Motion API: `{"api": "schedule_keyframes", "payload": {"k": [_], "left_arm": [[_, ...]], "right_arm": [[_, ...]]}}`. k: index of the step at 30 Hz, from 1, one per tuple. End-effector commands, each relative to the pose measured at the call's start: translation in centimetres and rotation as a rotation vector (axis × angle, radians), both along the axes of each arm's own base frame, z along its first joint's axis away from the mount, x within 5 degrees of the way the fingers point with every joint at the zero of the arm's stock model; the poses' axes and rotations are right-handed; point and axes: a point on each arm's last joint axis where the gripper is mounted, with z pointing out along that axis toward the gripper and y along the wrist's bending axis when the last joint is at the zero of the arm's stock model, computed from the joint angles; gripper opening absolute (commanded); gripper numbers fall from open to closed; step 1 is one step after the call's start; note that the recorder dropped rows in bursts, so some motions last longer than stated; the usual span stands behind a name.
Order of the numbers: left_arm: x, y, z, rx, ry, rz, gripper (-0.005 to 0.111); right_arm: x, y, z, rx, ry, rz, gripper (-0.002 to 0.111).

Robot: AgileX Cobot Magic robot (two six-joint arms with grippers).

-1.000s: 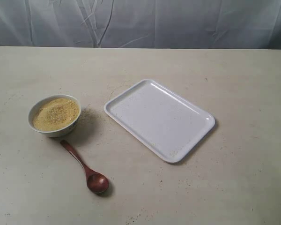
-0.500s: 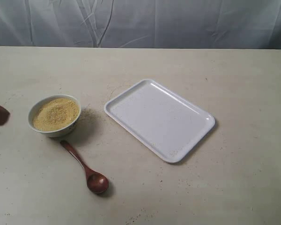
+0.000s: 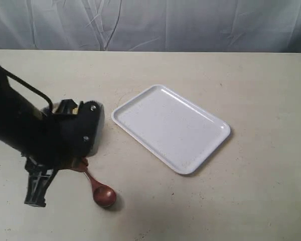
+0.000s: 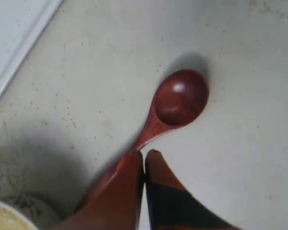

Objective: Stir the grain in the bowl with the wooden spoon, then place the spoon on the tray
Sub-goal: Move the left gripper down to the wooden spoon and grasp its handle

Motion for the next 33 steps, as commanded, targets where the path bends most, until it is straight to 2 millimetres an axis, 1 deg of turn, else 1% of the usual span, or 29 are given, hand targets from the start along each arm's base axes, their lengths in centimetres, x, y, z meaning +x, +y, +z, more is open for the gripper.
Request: {"api": "schedule_keyframes", "payload": {"k": [1, 3, 5, 7, 12, 15, 16, 17, 19, 20, 23, 26, 29, 30, 32, 33], "left_arm": [[1.2, -0.9, -2.7, 0.061, -0.025, -0.132, 0.021], [1.5, -1.0, -3.6, 0.091, -0.027, -0.153, 0.031], [2.2, -1.0, -4.8, 0.137, -0.059, -0.186, 0.038], [2.6, -0.8, -5.8, 0.199, -0.075, -0.243, 0.037], [3.4, -1.0, -7.9, 0.225, -0.089, -0.26, 0.036], [3.5, -1.0, -8.4, 0.246, -0.088, -0.284, 0.036], [3.5, -0.9, -8.4, 0.252, -0.085, -0.289, 0.034], [3.4, -0.8, -8.5, 0.257, -0.073, -0.292, 0.027], [3.1, -0.8, -8.5, 0.259, -0.045, -0.284, 0.005], [3.1, -0.8, -8.4, 0.256, -0.042, -0.28, 0.0], [3.1, -0.9, -7.7, 0.231, -0.055, -0.257, 0.0], [2.7, -1.1, -6.1, 0.189, -0.092, -0.241, 0.0], [1.9, -1.5, -3.4, 0.129, -0.157, -0.237, 0.0], [1.6, -1.5, -2.0, 0.1, -0.189, -0.232, 0.0], [1.2, -1.4, 0.0, 0.064, -0.22, -0.206, 0.0], [1.5, -1.0, 1.2, 0.067, -0.251, -0.178, 0.0]], "right_arm": [[0.0, 0.0, 0.0, -0.005, -0.01, 0.004, 0.0], [0.0, 0.0, 0.0, -0.005, -0.01, 0.004, 0.0], [0.0, 0.0, 0.0, -0.005, -0.01, 0.004, 0.0], [0.0, 0.0, 0.0, -0.005, -0.01, 0.004, 0.0], [0.0, 0.0, 0.0, -0.005, -0.01, 0.004, 0.0], [0.0, 0.0, 0.0, -0.005, -0.01, 0.004, 0.0], [0.0, 0.0, 0.0, -0.005, -0.01, 0.004, 0.0], [0.0, 0.0, 0.0, -0.005, -0.01, 0.004, 0.0], [0.0, 0.0, 0.0, -0.005, -0.01, 0.004, 0.0], [0.0, 0.0, 0.0, -0.005, -0.01, 0.004, 0.0], [0.0, 0.0, 0.0, -0.005, -0.01, 0.004, 0.0], [0.0, 0.0, 0.0, -0.005, -0.01, 0.004, 0.0], [0.0, 0.0, 0.0, -0.005, -0.01, 0.004, 0.0], [0.0, 0.0, 0.0, -0.005, -0.01, 0.004, 0.0], [0.0, 0.0, 0.0, -0.005, -0.01, 0.004, 0.0], [0.0, 0.0, 0.0, -0.005, -0.01, 0.004, 0.0]]}}
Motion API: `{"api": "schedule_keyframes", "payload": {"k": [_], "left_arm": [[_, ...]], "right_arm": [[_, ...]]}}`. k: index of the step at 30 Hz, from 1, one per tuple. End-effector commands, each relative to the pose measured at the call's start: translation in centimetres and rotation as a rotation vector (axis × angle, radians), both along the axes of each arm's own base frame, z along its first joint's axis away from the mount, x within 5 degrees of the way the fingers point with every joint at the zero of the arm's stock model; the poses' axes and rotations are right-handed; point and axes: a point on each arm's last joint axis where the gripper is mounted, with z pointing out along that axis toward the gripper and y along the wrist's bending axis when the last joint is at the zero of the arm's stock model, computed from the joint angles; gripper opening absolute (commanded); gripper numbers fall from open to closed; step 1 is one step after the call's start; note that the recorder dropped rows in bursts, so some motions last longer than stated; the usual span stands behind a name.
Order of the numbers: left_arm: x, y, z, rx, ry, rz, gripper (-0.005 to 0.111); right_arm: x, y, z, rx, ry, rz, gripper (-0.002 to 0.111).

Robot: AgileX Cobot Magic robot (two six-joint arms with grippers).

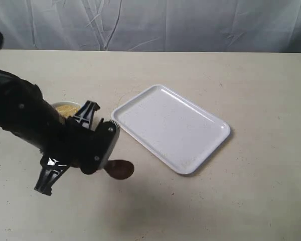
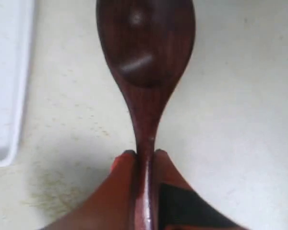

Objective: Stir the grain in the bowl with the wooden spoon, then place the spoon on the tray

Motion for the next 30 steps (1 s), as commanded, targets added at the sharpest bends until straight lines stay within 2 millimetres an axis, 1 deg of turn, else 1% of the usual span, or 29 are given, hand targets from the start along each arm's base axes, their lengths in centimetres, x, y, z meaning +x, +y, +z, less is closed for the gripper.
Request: {"api": "schedule_keyframes", "payload": {"k": [1, 2, 3, 5, 7, 12, 13, 19, 22, 23, 25, 26, 28, 30], "left_arm": [[-0.2, 0.9, 4.9, -0.068, -0.098, 0.088, 0.0], [0.4, 1.6, 5.4, -0.037, -0.135, 0.112, 0.0], [1.2, 2.5, 6.0, -0.02, -0.159, 0.191, 0.0], [2.4, 4.1, 6.2, 0.018, -0.189, 0.289, 0.0], [3.4, 5.6, 5.7, 0.046, -0.18, 0.358, 0.0], [5.4, 8.4, 3.6, 0.088, -0.121, 0.477, 0.0], [5.9, 9.1, 2.9, 0.094, -0.109, 0.503, 0.0], [7.7, 10.8, 0.5, 0.097, -0.093, 0.561, 0.0], [8.2, 10.8, 0.1, 0.06, -0.11, 0.579, 0.001], [8.3, 10.7, 0.1, 0.045, -0.117, 0.585, 0.003], [8.3, 10.6, 0.2, 0.032, -0.119, 0.593, 0.017], [8.3, 10.6, 0.2, 0.031, -0.119, 0.593, 0.03], [8.4, 10.6, 0.2, 0.026, -0.127, 0.592, 0.044], [8.4, 10.6, 0.3, 0.024, -0.129, 0.592, 0.047]], "right_arm": [[0.0, 0.0, 0.0, -0.005, -0.01, 0.004, 0.0], [0.0, 0.0, 0.0, -0.005, -0.01, 0.004, 0.0], [0.0, 0.0, 0.0, -0.005, -0.01, 0.004, 0.0], [0.0, 0.0, 0.0, -0.005, -0.01, 0.004, 0.0], [0.0, 0.0, 0.0, -0.005, -0.01, 0.004, 0.0], [0.0, 0.0, 0.0, -0.005, -0.01, 0.004, 0.0], [0.0, 0.0, 0.0, -0.005, -0.01, 0.004, 0.0], [0.0, 0.0, 0.0, -0.005, -0.01, 0.004, 0.0], [0.0, 0.0, 0.0, -0.005, -0.01, 0.004, 0.0], [0.0, 0.0, 0.0, -0.005, -0.01, 0.004, 0.0], [0.0, 0.0, 0.0, -0.005, -0.01, 0.004, 0.0], [0.0, 0.0, 0.0, -0.005, -0.01, 0.004, 0.0], [0.0, 0.0, 0.0, -0.005, -0.01, 0.004, 0.0], [0.0, 0.0, 0.0, -0.005, -0.01, 0.004, 0.0]]}}
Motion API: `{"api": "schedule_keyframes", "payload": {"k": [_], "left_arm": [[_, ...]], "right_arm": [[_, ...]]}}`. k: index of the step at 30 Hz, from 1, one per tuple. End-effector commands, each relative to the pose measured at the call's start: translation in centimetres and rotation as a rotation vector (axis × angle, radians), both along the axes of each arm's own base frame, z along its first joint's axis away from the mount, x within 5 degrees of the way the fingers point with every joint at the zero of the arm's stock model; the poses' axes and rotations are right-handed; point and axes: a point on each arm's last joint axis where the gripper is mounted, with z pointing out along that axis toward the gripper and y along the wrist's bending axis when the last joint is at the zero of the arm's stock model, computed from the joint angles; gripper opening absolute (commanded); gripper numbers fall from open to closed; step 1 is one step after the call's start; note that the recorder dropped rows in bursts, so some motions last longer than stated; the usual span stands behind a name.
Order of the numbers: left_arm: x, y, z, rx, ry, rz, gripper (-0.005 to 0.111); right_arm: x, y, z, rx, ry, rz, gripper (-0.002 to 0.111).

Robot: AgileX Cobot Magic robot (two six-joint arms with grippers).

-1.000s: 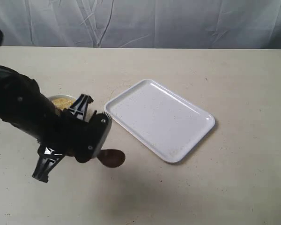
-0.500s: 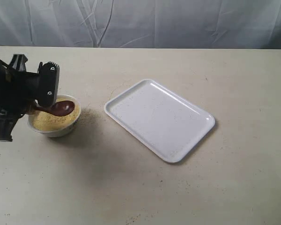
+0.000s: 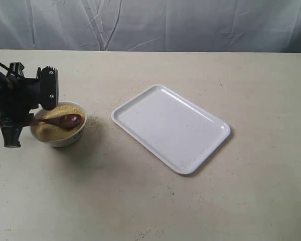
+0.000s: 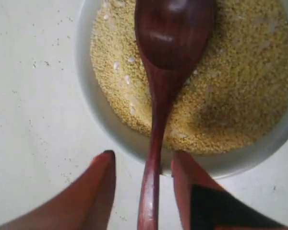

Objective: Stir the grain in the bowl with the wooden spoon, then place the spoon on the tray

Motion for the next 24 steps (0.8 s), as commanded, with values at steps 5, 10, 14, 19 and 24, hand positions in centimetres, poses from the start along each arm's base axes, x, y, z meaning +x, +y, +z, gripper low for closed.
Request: {"api": "schedule_keyframes", "payload": {"k": [5, 10, 14, 19, 24], "left_arm": [[-0.6, 0.1, 2.3, -0.11, -0.051, 0.145, 0.047], [-1.9, 0.7, 6.9, -0.409, -0.19, 0.526, 0.047], [-2.5, 3.1, 8.8, -0.663, -0.223, 0.918, 0.047], [-4.8, 5.8, 8.1, -0.97, -0.186, 1.28, 0.047], [-9.2, 5.2, 6.1, -1.377, -0.249, 1.483, 0.047]], "right_arm": [[0.0, 0.0, 0.0, -0.005, -0.01, 0.004, 0.0], [0.0, 0.0, 0.0, -0.005, -0.01, 0.004, 0.0], [0.0, 0.0, 0.0, -0.005, -0.01, 0.004, 0.0], [0.0, 0.0, 0.0, -0.005, -0.01, 0.004, 0.0], [0.0, 0.0, 0.0, -0.005, -0.01, 0.004, 0.0]]}}
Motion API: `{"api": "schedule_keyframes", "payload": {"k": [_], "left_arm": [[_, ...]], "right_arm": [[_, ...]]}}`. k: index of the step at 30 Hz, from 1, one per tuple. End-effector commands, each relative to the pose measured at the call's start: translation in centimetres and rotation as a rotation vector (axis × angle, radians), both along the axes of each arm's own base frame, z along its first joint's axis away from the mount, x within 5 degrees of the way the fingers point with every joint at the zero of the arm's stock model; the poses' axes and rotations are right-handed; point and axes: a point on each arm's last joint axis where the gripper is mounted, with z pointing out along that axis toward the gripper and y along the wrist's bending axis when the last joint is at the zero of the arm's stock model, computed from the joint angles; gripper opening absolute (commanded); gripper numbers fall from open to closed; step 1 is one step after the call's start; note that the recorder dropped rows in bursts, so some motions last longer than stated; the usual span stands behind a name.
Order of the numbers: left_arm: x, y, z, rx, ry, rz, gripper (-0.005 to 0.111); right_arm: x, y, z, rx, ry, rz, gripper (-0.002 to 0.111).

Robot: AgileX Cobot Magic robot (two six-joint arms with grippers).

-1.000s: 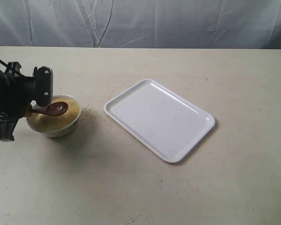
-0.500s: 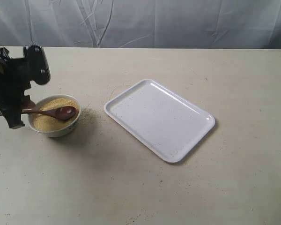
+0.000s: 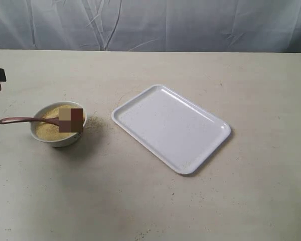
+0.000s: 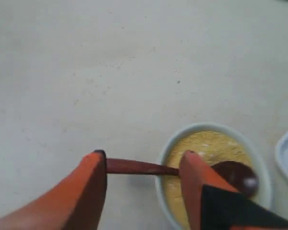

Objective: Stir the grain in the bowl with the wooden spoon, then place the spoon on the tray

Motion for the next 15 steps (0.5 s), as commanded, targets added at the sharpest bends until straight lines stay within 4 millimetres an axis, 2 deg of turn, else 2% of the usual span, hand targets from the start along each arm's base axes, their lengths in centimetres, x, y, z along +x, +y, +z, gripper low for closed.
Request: {"api": "schedule_keyframes", "payload": {"k": [1, 4, 7, 10, 11, 15], "left_arm": [[-3.9, -0.5, -1.7, -0.312, -0.182, 0.27, 0.047], [-6.5, -0.6, -4.0, -0.394, -0.232, 0.387, 0.047], [-7.9, -0.6, -5.8, -0.47, -0.239, 0.482, 0.047], [-8.8, -0.1, -7.1, -0.703, -0.243, 0.704, 0.047], [-8.8, -0.1, -7.2, -0.735, -0.25, 0.72, 0.047], [-8.3, -0.5, -7.7, -0.673, -0.26, 0.642, 0.047]], "right_arm": [[0.0, 0.0, 0.0, -0.005, -0.01, 0.004, 0.0], [0.0, 0.0, 0.0, -0.005, -0.01, 0.004, 0.0], [0.0, 0.0, 0.0, -0.005, -0.01, 0.004, 0.0], [0.0, 0.0, 0.0, -0.005, -0.01, 0.004, 0.0], [0.0, 0.0, 0.0, -0.005, -0.01, 0.004, 0.0], [0.0, 0.0, 0.0, -0.005, -0.01, 0.004, 0.0]]}}
